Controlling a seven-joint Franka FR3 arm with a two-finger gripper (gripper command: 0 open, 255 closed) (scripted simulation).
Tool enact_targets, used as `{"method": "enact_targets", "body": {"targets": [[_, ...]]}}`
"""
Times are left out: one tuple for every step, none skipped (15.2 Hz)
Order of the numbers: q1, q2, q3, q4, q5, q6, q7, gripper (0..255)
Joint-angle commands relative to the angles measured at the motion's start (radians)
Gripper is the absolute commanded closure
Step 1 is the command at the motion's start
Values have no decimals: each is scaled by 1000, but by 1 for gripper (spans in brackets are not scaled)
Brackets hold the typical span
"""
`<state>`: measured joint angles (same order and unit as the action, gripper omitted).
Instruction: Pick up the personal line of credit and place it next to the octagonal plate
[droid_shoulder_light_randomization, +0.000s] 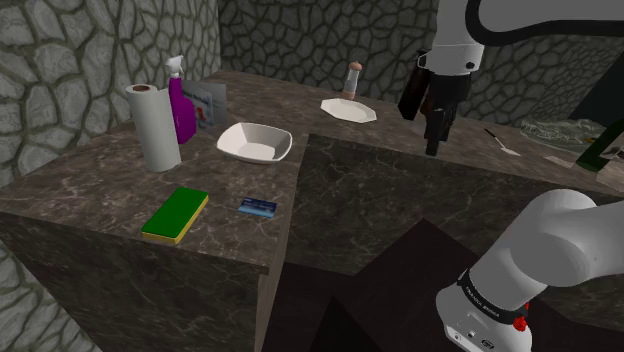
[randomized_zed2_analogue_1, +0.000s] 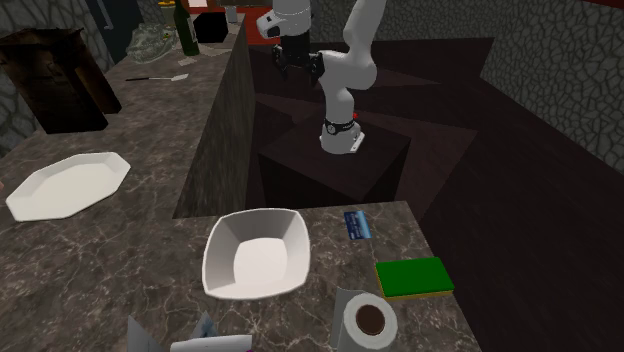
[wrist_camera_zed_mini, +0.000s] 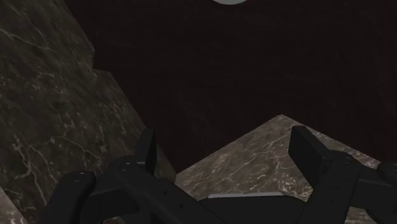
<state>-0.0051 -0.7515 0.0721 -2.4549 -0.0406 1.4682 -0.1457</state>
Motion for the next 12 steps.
{"method": "enact_targets", "body": {"targets": [[0,0,0,0,0,0,0,0],[10,1,4,-23,13,46,-3,0],[21,3,7,-45,26,93,-5,0],[31,7,11,-66,39,141,-8,0],[42,12,16,-85,52,188,-12,0],[53,19,21,-104,65,237,-16,0],[64,27,26,-121,78,286,-20,0],[75,37,31,-137,91,335,-24,0],[87,49,37,-152,104,385,-29,0],[99,62,42,-166,117,435,-34,0],[110,77,48,-178,130,485,-39,0],[122,94,54,-188,143,536,-45,0]]}}
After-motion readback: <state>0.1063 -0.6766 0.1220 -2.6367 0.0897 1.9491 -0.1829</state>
